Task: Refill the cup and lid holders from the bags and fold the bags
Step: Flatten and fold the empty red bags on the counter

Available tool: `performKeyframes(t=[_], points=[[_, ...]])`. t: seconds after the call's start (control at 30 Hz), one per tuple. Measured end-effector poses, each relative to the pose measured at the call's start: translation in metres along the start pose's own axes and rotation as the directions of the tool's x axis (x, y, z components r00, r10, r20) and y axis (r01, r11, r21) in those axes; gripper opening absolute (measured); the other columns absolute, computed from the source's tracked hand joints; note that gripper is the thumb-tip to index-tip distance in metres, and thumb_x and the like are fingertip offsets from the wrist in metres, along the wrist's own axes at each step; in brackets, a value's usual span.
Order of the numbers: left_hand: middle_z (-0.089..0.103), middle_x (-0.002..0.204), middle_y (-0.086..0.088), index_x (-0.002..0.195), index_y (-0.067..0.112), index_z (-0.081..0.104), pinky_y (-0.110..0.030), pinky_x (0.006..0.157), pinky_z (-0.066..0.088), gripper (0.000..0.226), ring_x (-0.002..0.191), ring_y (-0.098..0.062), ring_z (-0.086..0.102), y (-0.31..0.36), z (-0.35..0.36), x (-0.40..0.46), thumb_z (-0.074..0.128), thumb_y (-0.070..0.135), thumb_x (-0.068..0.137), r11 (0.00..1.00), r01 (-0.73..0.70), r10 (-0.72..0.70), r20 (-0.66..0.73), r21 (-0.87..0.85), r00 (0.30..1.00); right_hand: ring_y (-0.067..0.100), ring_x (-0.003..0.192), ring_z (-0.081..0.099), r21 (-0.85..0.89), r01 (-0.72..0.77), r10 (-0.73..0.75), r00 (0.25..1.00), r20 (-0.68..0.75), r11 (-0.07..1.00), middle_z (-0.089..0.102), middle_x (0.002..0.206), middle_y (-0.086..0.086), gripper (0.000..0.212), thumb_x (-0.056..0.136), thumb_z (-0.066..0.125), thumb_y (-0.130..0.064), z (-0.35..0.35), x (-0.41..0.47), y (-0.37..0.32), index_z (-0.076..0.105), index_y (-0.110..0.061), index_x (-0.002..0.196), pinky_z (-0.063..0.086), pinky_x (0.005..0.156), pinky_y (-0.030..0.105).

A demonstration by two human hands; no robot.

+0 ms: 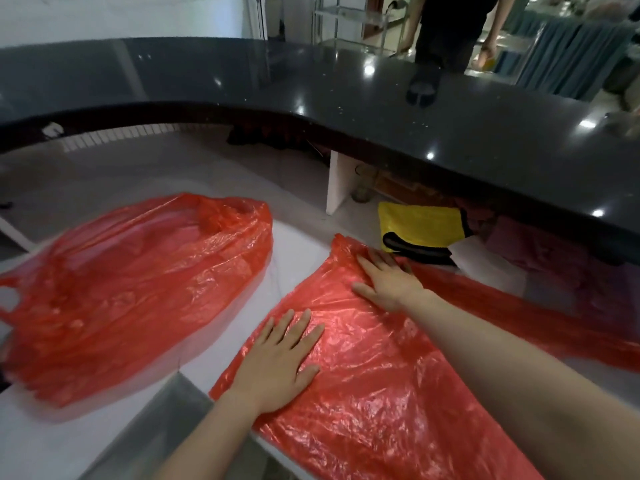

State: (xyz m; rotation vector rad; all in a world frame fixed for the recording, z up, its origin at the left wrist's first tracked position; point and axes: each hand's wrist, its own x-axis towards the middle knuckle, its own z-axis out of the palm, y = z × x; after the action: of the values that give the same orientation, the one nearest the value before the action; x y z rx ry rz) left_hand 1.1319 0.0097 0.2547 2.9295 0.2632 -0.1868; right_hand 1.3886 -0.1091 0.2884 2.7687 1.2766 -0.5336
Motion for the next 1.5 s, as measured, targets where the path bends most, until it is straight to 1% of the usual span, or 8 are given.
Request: performKeyframes(t=[0.17, 0.37, 0.53, 0.77, 0.97, 1.17, 1.27, 1.5], points=[[0.001, 0.158, 0.017, 0.149, 0.044, 0.013, -0.034, 0.119, 0.000, 0.055, 0.147, -0.011, 0.001, -0.009, -0.012, 0.010, 0.024, 0.057, 0.097, 0.987, 0.037, -0.046, -0.053, -0.155, 0.998, 0.021, 0.147, 0.013, 0.093, 0.082, -0.071, 0.991, -0.118, 0.992, 0.015, 0.160, -0.003, 0.065, 0.093, 0.037, -0.060, -0.007, -0.010, 0.004, 0.022, -0.032, 0.150, 0.022, 0.115, 0.052], [0.056, 0.133, 0.000, 0.113, 0.018, 0.067, -0.036, 0.105, 0.032, 0.030, 0.123, -0.023, 0.046, -0.005, -0.047, 0.057, 0.054, 0.007, 0.089, 0.951, -0.029, -0.093, -0.371, -0.309, 0.924, 0.022, 0.130, 0.041, 0.146, 0.054, 0.002, 0.933, -0.360, 0.988, 0.043, 0.143, -0.002, 0.041, 0.093, 0.054, -0.035, -0.007, -0.056, 0.057, 0.052, -0.026, 0.133, 0.043, 0.102, 0.039], [0.059, 0.117, -0.002, 0.108, 0.011, 0.068, -0.012, 0.094, 0.028, 0.027, 0.110, -0.012, 0.049, 0.008, -0.067, 0.115, 0.051, 0.000, 0.089, 0.855, -0.010, -0.235, -0.406, -0.518, 0.883, 0.025, 0.128, 0.043, 0.226, -0.138, 0.218, 0.897, -0.384, 0.964, 0.048, 0.139, 0.004, 0.038, 0.091, 0.056, -0.026, 0.003, -0.098, 0.101, 0.056, -0.020, 0.128, 0.043, 0.098, 0.039], [0.065, 0.116, -0.018, 0.117, 0.005, 0.061, -0.036, 0.089, 0.043, 0.027, 0.110, -0.034, 0.059, -0.008, -0.075, 0.183, 0.056, 0.010, 0.091, 0.737, 0.207, -0.442, -0.227, -0.643, 0.868, 0.031, 0.117, 0.053, 0.451, -0.390, 0.572, 0.718, -0.397, 0.803, 0.060, 0.126, 0.008, 0.039, 0.083, 0.055, -0.005, 0.010, -0.145, 0.156, 0.064, -0.018, 0.119, 0.043, 0.095, 0.037], [0.064, 0.121, -0.017, 0.117, 0.002, 0.063, -0.033, 0.095, 0.041, 0.035, 0.113, -0.030, 0.057, -0.017, -0.080, 0.225, 0.047, -0.005, 0.087, 0.779, 0.158, -0.286, -0.119, -0.606, 0.951, 0.029, 0.118, 0.055, 0.438, -0.567, 0.708, 0.642, -0.295, 0.697, 0.063, 0.127, 0.006, 0.062, 0.071, 0.051, 0.007, 0.023, -0.187, 0.182, 0.062, -0.021, 0.125, 0.044, 0.095, 0.035], [0.069, 0.095, -0.006, 0.090, 0.020, 0.068, -0.035, 0.086, 0.048, 0.019, 0.087, -0.021, 0.063, 0.004, -0.083, 0.245, 0.053, 0.011, 0.095, 0.581, 0.092, -0.210, -0.040, -0.809, 0.977, 0.029, 0.124, 0.050, 0.498, -0.600, 0.755, 0.627, -0.194, 0.626, 0.057, 0.134, 0.008, 0.064, 0.073, 0.056, -0.004, 0.037, -0.204, 0.188, 0.053, -0.022, 0.134, 0.038, 0.105, 0.038], [0.069, 0.087, 0.002, 0.084, 0.025, 0.067, -0.030, 0.079, 0.047, 0.010, 0.082, -0.014, 0.062, 0.006, -0.078, 0.247, 0.062, 0.021, 0.092, 0.625, 0.067, -0.138, -0.025, -0.778, 0.990, 0.033, 0.114, 0.056, 0.586, -0.556, 0.789, 0.553, -0.268, 0.589, 0.061, 0.126, 0.014, 0.048, 0.080, 0.052, -0.004, 0.043, -0.209, 0.195, 0.060, -0.014, 0.126, 0.041, 0.098, 0.036], [0.065, 0.069, -0.001, 0.078, 0.015, 0.064, -0.027, 0.057, 0.041, 0.022, 0.062, -0.016, 0.058, 0.000, -0.083, 0.255, 0.064, 0.033, 0.090, 0.806, 0.038, -0.032, 0.021, -0.591, 0.999, 0.026, 0.116, 0.054, 0.261, -0.732, 0.777, 0.599, -0.194, 0.630, 0.054, 0.133, -0.001, 0.037, 0.091, 0.054, -0.036, 0.057, -0.219, 0.201, 0.056, -0.032, 0.128, 0.034, 0.102, 0.046]])
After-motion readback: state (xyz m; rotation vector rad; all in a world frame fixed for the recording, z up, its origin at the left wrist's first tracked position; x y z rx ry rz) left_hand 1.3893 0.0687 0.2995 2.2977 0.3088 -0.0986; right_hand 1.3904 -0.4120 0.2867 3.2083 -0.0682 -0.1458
